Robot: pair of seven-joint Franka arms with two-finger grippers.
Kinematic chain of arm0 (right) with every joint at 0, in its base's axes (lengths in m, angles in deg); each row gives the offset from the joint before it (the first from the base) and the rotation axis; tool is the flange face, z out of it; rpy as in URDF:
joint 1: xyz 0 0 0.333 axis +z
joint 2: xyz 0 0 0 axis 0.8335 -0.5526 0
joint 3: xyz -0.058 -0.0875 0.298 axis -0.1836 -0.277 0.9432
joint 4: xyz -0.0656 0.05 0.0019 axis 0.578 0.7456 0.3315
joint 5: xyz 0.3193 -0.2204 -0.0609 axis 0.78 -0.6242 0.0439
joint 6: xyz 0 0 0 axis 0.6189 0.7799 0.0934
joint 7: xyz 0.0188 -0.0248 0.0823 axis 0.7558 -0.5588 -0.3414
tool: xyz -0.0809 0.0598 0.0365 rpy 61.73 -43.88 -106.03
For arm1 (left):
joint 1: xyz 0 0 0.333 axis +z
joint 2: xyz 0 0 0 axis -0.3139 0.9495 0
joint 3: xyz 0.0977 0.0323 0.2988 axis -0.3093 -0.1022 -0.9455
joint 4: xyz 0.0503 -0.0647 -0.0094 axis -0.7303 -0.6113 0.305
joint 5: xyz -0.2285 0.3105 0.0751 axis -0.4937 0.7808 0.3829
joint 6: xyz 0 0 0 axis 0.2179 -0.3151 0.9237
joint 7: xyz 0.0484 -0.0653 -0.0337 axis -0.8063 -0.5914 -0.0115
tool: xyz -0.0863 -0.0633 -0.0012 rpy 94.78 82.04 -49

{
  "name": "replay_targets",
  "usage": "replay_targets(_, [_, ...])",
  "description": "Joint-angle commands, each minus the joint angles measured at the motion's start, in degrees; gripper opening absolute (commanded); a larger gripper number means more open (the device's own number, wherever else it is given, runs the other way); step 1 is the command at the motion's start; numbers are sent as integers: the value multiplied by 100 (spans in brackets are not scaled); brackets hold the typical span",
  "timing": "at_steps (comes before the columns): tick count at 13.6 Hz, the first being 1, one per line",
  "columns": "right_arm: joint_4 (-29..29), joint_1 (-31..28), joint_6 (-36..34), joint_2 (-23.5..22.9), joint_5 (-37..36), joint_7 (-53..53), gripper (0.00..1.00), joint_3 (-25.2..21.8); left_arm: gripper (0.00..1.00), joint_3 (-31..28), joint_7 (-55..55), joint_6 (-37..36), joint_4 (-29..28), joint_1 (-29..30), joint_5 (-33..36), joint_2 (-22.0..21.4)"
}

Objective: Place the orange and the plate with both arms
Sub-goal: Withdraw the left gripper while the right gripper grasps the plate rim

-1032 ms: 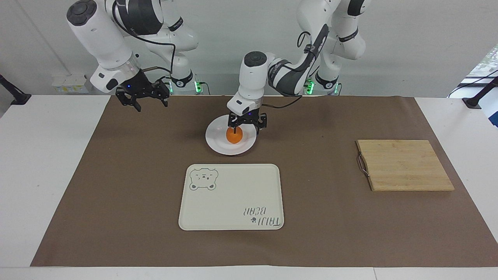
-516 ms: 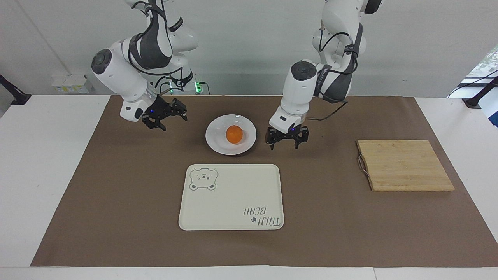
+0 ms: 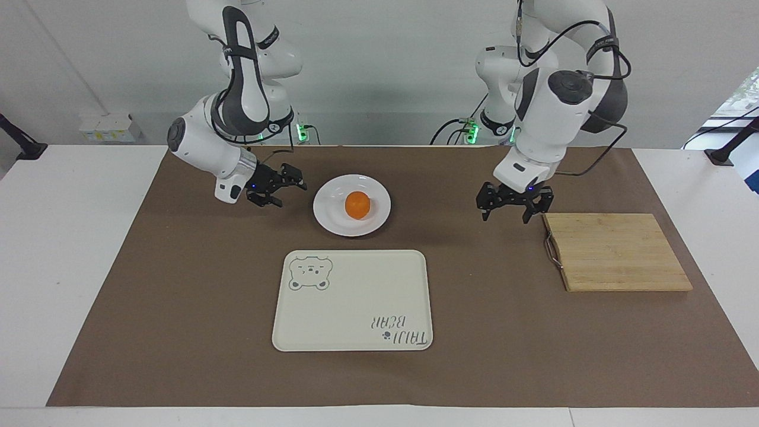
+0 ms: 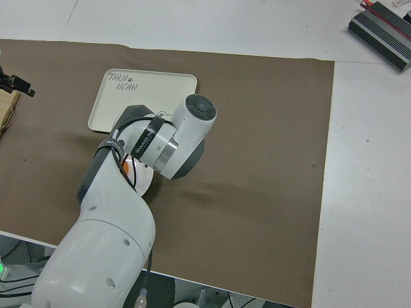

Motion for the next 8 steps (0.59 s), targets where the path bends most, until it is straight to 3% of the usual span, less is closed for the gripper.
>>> replay_targets(1, [-325,-47,122,-198,723,592,100,37,100,52,669,-557,272,544,-112,-62])
replay_targets(5, [-537,-47,69,-428,1277,691,100,37,100,34,1451,-1004,430,1098,-86,-212])
replay_targets(8, [-660,-47,34,-367,1394,419,100,37,100,43,1435,-1795,1141,1134,37,-186])
